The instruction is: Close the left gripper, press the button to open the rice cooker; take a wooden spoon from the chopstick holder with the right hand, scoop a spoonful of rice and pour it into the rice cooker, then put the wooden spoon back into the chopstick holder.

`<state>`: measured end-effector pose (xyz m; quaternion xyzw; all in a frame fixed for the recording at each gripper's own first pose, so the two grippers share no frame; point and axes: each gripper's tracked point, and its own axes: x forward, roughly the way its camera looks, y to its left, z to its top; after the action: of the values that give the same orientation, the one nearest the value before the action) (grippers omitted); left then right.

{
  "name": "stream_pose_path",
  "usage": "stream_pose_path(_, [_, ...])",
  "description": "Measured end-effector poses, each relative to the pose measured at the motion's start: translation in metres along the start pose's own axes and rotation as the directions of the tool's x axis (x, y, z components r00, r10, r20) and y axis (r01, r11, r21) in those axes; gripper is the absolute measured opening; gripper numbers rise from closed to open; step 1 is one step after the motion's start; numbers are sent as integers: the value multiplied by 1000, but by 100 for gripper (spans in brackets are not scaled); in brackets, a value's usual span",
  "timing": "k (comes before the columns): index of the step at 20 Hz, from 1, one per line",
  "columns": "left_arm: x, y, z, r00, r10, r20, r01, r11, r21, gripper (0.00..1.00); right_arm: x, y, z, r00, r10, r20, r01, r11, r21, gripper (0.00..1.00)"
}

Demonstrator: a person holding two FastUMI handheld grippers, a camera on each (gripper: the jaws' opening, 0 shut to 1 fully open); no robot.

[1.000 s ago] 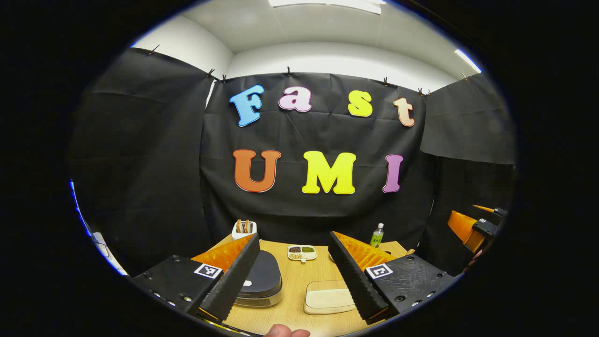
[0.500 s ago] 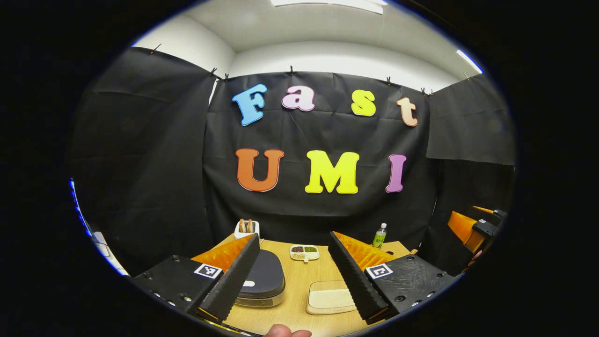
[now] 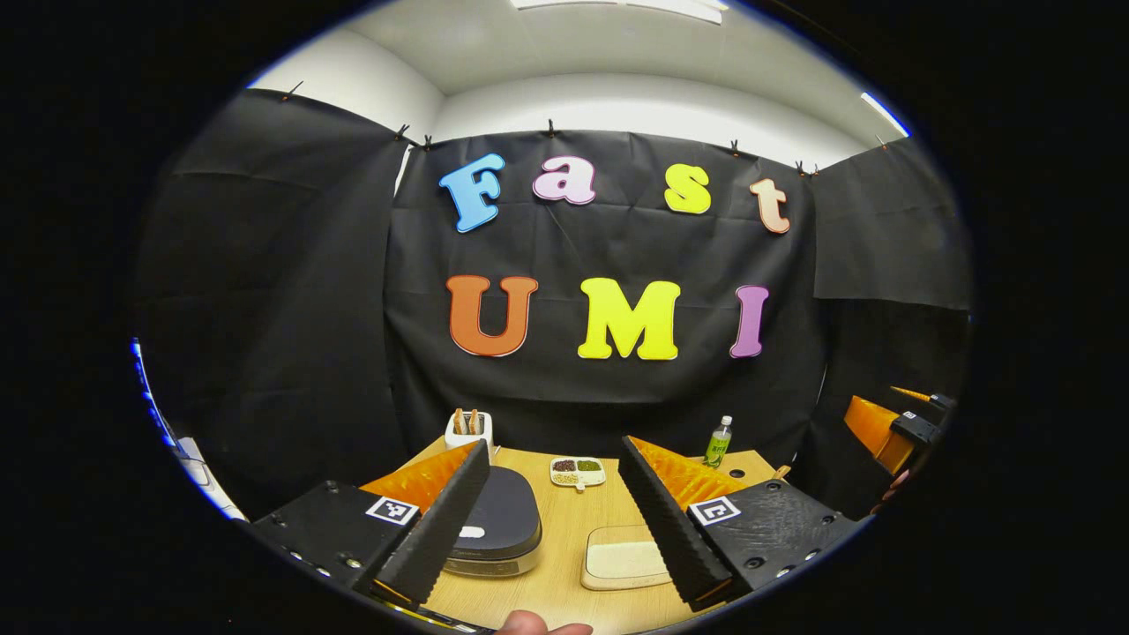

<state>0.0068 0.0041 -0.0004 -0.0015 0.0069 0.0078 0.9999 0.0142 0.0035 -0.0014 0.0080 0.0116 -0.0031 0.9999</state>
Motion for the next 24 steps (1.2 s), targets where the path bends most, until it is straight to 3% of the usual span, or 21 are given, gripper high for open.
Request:
stream_pose_path(10, [15, 41, -24, 992, 70, -106, -70, 998, 4, 95, 6, -14, -13, 999, -4, -33, 4, 1000, 14, 100])
stream_pose_path(13, [20, 47, -43, 980, 77, -182, -75, 997, 21, 96, 10, -21, -17, 999, -13, -43, 14, 1000, 20, 100])
stream_pose_path(16, [26, 58, -66, 958, 66, -279, -61, 998, 24, 90, 11, -32, -22, 998, -29, -56, 30, 999, 20, 100])
stream_pose_path(18, [35, 67, -77, 939, 61, -339, -59, 998, 16, 61, 12, -39, -26, 997, -43, -67, 45, 999, 27, 100])
stream_pose_path(19, [38, 71, -83, 926, 58, -372, -58, 998, 11, 65, 12, -43, -29, 996, -50, -71, 53, 998, 31, 100])
stream_pose_path(20, [41, 73, -91, 916, 52, -398, -55, 998, 4, 52, 13, -48, -29, 996, -59, -74, 61, 998, 34, 100])
stream_pose_path(23, [55, 78, -108, 884, 21, -467, -50, 997, -50, 52, 13, -59, -31, 994, -80, -80, 84, 996, 38, 100])
stream_pose_path(24, [55, 81, -112, 877, 19, -481, -58, 996, -66, 17, 13, -63, -33, 993, -88, -81, 91, 995, 35, 100])
